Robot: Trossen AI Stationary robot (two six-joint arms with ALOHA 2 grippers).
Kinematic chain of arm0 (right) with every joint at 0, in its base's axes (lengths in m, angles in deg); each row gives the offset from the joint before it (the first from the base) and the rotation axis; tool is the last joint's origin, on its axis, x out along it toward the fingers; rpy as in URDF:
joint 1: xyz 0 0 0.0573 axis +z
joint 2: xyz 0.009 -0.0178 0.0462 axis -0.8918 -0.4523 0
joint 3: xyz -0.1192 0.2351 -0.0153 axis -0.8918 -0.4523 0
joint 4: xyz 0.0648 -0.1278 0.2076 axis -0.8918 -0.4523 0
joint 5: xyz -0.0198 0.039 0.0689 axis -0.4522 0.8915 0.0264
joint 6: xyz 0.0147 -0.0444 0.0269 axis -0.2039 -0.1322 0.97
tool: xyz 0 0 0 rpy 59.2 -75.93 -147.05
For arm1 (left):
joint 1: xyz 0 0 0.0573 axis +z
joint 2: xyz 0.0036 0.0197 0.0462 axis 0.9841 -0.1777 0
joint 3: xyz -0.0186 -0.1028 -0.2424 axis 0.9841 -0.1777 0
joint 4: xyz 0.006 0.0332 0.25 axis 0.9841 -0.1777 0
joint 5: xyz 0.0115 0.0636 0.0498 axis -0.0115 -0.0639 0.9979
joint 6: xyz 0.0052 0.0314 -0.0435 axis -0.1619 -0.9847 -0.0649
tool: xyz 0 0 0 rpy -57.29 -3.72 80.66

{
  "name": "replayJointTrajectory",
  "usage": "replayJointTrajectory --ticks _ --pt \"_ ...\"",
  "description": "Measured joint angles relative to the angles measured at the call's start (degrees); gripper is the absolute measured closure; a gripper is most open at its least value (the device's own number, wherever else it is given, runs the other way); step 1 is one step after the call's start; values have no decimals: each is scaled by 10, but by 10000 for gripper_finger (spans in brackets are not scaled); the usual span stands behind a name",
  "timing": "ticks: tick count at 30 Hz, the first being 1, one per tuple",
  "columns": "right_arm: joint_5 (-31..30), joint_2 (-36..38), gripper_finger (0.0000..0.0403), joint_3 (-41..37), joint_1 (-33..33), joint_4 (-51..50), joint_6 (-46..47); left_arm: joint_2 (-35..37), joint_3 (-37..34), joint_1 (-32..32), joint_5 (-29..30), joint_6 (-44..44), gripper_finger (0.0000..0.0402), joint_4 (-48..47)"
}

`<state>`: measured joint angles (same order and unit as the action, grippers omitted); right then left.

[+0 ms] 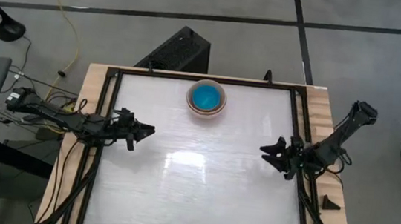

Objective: Nest bowls inside each other
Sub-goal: Return to Home Position

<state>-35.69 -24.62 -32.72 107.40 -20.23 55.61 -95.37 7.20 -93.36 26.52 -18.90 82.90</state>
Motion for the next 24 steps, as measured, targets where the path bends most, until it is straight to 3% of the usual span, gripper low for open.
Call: replayJointTrajectory --ticks 5,9,18,24 --pt "-22 1 143 -51 14 78 1 0 -28 -13 23 8 301 25" --pt "-27 0 143 -51 14 59 14 0 -63 -15 25 15 301 73" --pt "10 0 143 -51 5 -97 156 -2 -84 -15 -2 42 301 39" --pt "70 0 143 -51 -41 -172 182 -2 -84 -15 -15 29 301 -21"
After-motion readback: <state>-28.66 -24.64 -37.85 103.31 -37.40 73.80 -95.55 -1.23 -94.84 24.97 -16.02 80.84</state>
